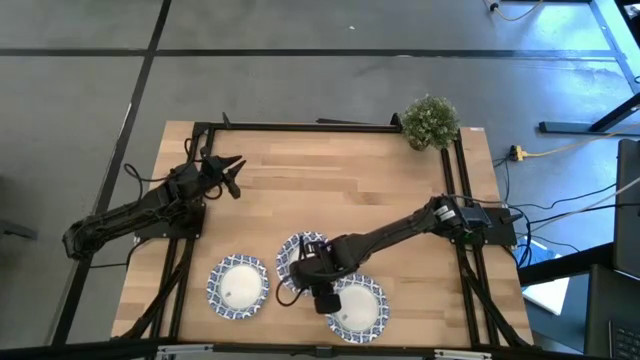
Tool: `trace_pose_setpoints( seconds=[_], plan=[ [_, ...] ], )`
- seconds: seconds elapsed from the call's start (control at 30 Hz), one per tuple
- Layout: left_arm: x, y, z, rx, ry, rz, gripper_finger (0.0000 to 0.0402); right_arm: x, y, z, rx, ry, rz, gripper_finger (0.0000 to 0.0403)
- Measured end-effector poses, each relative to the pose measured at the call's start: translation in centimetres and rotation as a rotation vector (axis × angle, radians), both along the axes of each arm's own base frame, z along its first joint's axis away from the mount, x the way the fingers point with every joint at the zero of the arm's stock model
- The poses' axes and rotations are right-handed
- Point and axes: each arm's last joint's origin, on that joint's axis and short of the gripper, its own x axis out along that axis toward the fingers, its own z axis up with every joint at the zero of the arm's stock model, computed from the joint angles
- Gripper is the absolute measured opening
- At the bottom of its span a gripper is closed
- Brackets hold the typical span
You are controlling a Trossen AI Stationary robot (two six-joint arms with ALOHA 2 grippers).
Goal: Nest bowls inside each other
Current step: Stack the bowl on top of the other blue bowls
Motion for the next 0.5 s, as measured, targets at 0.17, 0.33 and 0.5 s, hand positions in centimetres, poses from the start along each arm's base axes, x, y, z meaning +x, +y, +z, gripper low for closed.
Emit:
trace_pose_setpoints(
  seconds=[0.17, 0.33, 0.5],
  plan=[
    [0.0, 0.0, 0.0, 0.0, 0.0, 0.0, 0.0082, -0.4, -0.4, -0.1, -0.03, 0.041, 0.059, 0.0183],
    [0.0, 0.0, 0.0, 0.0, 0.0, -0.001, 0.0082, -0.9, -1.3, 0.5, -0.047, 0.081, 0.043, 0.0185],
    [0.0, 0.0, 0.0, 0.0, 0.0, -0.001, 0.0082, -1.8, -2.2, 2.6, -0.118, 0.065, 0.008, 0.0185]
  ],
)
